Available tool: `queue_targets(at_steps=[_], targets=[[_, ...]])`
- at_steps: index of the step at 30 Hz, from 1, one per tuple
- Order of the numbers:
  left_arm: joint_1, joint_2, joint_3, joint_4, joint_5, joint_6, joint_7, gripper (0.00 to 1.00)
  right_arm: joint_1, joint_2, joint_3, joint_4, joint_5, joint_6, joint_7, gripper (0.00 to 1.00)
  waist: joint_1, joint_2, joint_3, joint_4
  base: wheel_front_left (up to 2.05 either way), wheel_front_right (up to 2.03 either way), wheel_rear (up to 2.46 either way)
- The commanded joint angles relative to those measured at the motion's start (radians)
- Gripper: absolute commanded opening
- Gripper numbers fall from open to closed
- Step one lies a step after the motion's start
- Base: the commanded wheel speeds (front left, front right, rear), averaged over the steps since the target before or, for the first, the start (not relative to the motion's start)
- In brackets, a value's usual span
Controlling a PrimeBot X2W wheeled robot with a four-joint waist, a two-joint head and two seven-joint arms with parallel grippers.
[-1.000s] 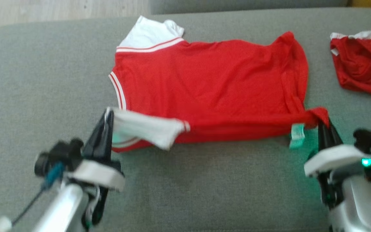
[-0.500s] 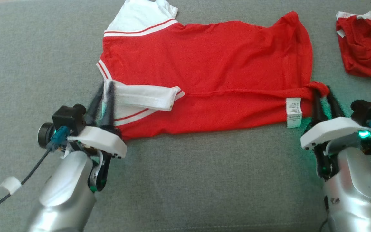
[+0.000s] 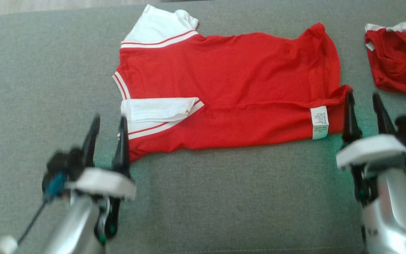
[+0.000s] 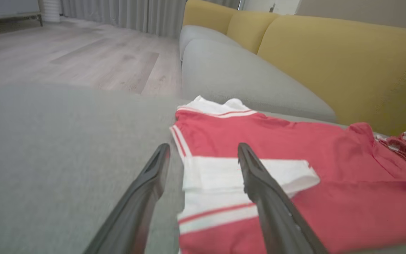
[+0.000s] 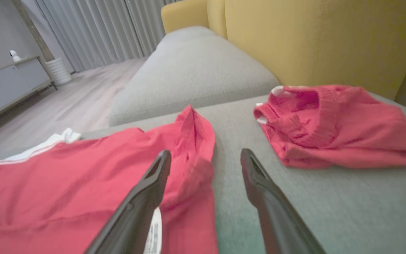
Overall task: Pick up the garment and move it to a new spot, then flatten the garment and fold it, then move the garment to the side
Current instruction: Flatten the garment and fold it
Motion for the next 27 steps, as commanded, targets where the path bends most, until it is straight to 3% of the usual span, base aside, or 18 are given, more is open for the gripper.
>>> queue_targets(at_steps=[1,8,21,22,23,25,26,27], targets=[[0.036,0.035,0.044,-0.049,-0.016,0.012,0.003,1.0,0.039,-0.004,0.014,-0.057,-0.01,0.007,0.014,1.0,0.0,0.0,-0.009,0.007,0.0,0.0,0.0],[0.15,0.027,0.025,-0.108,-0.062,0.034,0.08,1.0,0.159,-0.004,0.003,-0.165,0.002,0.007,0.072,1.0,0.0,0.0,-0.018,0.016,0.0,0.0,0.0],[0.096,-0.007,0.065,-0.008,-0.162,0.031,0.152,1.0,0.175,-0.004,0.038,-0.234,0.014,0.007,0.143,1.0,0.0,0.0,0.017,-0.039,0.0,0.0,0.0],[0.092,-0.007,0.065,0.002,-0.163,0.03,0.155,0.82,0.175,-0.004,0.038,-0.229,0.014,0.007,0.152,1.0,0.0,0.0,0.018,-0.042,0.0,0.0,0.0],[0.087,-0.007,0.063,0.01,-0.165,0.027,0.158,0.48,0.174,-0.004,0.04,-0.224,0.012,0.007,0.161,1.0,0.0,0.0,0.02,-0.043,0.0,0.0,0.0],[0.081,-0.008,0.056,0.021,-0.166,0.019,0.164,0.08,0.168,-0.004,0.043,-0.209,0.014,0.007,0.175,1.0,0.0,0.0,0.021,-0.044,0.0,0.0,0.0],[0.079,-0.009,0.052,0.024,-0.165,0.015,0.164,0.0,0.163,-0.004,0.046,-0.199,0.018,0.007,0.18,1.0,0.0,0.0,0.022,-0.043,0.0,0.0,0.0],[0.077,-0.011,0.049,0.027,-0.164,0.012,0.164,0.0,0.158,-0.004,0.048,-0.186,0.021,0.007,0.187,1.0,0.0,0.0,0.021,-0.041,0.0,0.0,0.0]])
